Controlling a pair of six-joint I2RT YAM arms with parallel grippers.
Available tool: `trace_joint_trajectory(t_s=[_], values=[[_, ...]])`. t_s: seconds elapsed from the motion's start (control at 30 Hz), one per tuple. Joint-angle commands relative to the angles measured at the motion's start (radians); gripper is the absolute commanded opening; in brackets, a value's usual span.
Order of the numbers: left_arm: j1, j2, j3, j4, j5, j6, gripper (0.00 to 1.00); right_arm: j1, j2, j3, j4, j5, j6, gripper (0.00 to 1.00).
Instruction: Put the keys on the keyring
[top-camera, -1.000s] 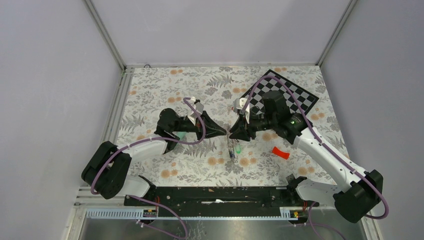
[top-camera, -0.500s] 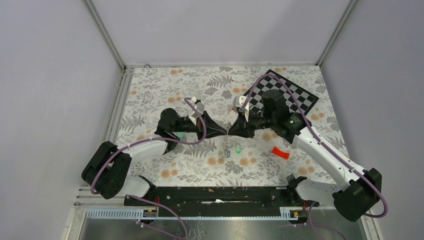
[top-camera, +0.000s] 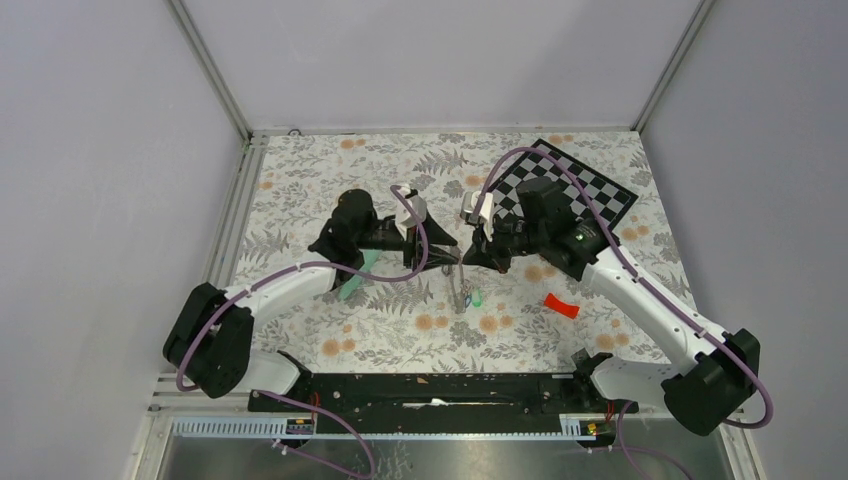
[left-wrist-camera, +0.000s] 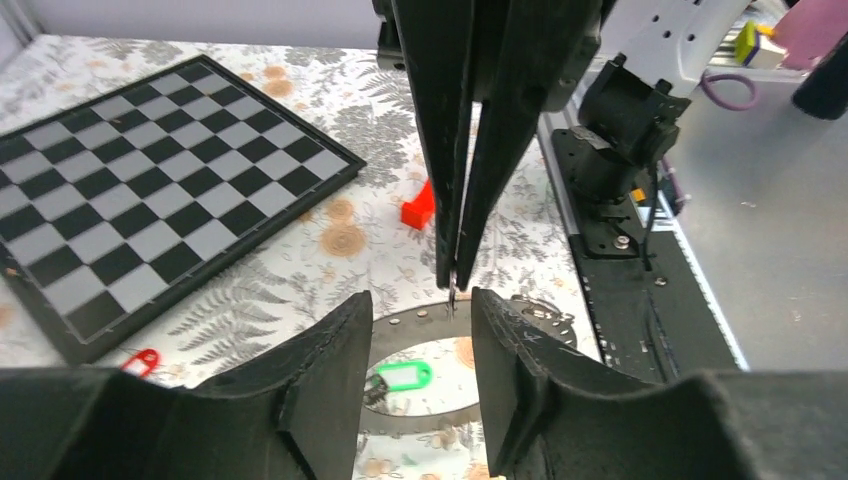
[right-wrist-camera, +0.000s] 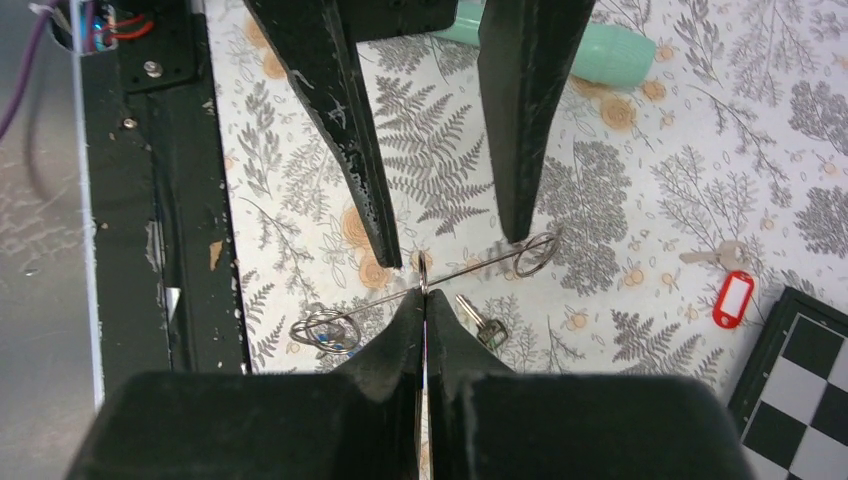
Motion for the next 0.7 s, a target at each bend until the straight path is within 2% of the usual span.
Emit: trace_joint_trajectory(t_s=[0.0,0.1,0.53,0.67], values=[[-0.008,0.003,0.101,-0.202,-0.02,0.201,0.46,0.018,0.011,0.063,-0.031,0.063,-0.031,0.0],[-0.021,0.016,0.121,-0.236,-0.017,0.231,0.46,0.022,0.017,0.07,-0.034,0.071,-0.025,0.0],[-0.044,0.04,0.137,-0.249,0.006,0.258,0.29,0.021,0.019,0.065,-0.02,0.059,-0.008,0.0],[-0.044,0.033,0.138,-0.252,-0.001,0.264,0.28,0.022,0.013,0.054,-0.02,0.059,-0.014,0.0]])
